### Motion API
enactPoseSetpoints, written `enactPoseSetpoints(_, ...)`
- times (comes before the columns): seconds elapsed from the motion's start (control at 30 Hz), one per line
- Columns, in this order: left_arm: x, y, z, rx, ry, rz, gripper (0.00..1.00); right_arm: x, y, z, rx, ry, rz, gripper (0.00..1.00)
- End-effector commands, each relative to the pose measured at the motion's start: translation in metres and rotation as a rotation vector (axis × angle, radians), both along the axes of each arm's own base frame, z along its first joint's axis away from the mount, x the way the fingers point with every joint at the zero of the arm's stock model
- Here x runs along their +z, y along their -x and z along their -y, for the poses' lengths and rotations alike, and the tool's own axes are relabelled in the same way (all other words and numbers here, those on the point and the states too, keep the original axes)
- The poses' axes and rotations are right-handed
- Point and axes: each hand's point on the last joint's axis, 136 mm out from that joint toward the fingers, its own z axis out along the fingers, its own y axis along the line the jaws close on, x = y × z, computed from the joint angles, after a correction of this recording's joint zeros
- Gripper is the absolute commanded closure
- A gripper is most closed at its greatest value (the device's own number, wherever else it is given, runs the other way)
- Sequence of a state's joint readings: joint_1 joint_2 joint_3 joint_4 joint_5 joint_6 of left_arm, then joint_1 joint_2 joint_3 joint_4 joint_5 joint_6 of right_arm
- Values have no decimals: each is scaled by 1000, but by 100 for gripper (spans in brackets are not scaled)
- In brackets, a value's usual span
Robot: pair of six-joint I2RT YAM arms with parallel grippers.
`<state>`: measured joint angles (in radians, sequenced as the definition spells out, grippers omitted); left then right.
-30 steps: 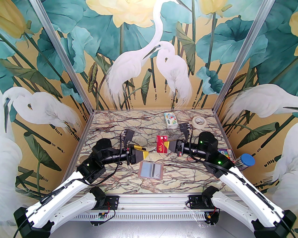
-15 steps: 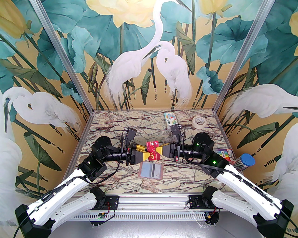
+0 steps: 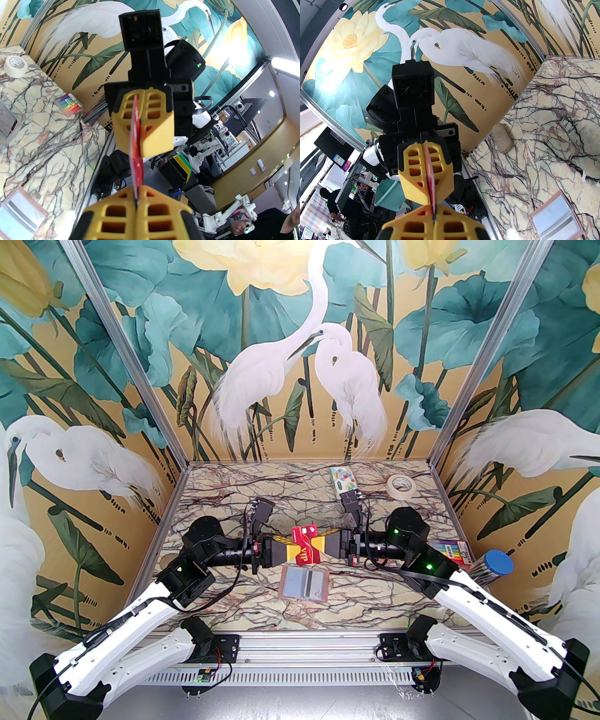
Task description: Put the credit cards into the card holder
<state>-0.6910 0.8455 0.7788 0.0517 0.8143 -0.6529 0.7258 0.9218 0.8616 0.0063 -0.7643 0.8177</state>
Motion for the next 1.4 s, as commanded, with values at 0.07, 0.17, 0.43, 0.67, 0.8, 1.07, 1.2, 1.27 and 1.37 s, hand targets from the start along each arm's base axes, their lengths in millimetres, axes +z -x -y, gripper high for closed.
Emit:
enactPoseSetpoints(0.07, 11, 8, -3, -26, 26, 13, 100, 9, 17, 6, 48, 26, 78, 85)
enactPoseSetpoints(0.17, 12, 13, -5, -46, 29, 11, 100, 12, 23, 10, 61, 17, 109, 85)
enactPoseSetpoints(0.43, 10, 23, -4, -106, 19, -12, 100, 19, 32, 10, 111, 0, 125, 85)
enactPoseSetpoints(0.67, 9, 23, -3, -121, 11, -33, 100, 21, 36, 10, 136, -2, 151, 80)
enactPoseSetpoints(0.8, 8, 23, -1, -125, 12, -47, 100, 18, 36, 7, 147, 3, 150, 80)
enactPoseSetpoints(1.07, 7, 23, -1, -133, 11, -62, 100, 13, 38, 5, 159, 15, 155, 81)
enactPoseSetpoints(1.2, 7, 22, 0, -135, 11, -71, 100, 10, 41, 5, 175, 21, 150, 81)
enactPoseSetpoints(1.27, 6, 22, 1, -142, 12, -77, 100, 9, 40, 5, 171, 26, 150, 81)
enactPoseSetpoints(1.37, 8, 22, 1, -144, 16, -73, 100, 7, 41, 5, 174, 30, 149, 82)
